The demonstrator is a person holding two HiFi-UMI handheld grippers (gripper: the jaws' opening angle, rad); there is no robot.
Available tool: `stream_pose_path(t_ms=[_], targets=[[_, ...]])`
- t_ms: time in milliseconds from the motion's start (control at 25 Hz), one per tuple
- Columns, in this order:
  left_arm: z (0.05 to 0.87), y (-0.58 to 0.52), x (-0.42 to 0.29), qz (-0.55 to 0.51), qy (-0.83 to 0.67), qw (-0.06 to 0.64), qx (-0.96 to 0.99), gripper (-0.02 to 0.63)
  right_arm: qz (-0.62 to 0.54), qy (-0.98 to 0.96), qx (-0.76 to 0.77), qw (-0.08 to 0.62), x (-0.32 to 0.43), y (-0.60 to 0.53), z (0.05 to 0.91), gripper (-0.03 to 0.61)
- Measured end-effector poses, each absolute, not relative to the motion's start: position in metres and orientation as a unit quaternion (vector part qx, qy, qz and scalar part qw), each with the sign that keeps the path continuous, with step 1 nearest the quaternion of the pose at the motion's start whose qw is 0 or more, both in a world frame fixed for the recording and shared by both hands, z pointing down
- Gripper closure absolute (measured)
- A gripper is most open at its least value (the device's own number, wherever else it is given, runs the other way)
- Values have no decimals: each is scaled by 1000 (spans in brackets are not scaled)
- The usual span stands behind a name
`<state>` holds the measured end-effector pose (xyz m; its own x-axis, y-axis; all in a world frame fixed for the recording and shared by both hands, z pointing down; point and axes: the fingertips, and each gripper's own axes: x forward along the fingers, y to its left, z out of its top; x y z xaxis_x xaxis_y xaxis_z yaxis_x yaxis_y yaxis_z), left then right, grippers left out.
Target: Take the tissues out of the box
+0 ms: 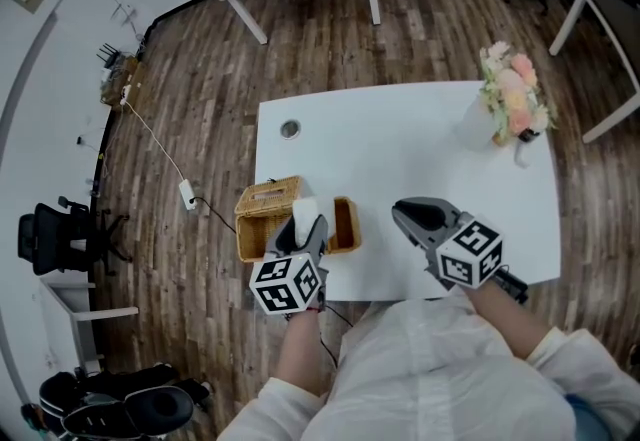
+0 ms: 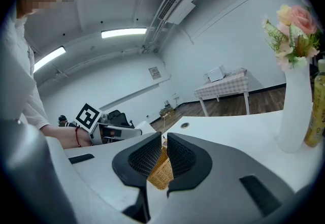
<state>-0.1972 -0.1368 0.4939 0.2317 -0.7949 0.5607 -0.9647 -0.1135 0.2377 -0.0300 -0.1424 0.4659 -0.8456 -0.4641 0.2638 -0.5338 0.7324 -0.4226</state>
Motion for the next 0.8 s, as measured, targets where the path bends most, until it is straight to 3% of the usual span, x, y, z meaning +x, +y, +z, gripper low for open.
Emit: stream_pose_path(t_ms=[800], targets=[[475,-144,-130,134,-553,285,771,391,250,-927,272,70,-25,-143,469,540]])
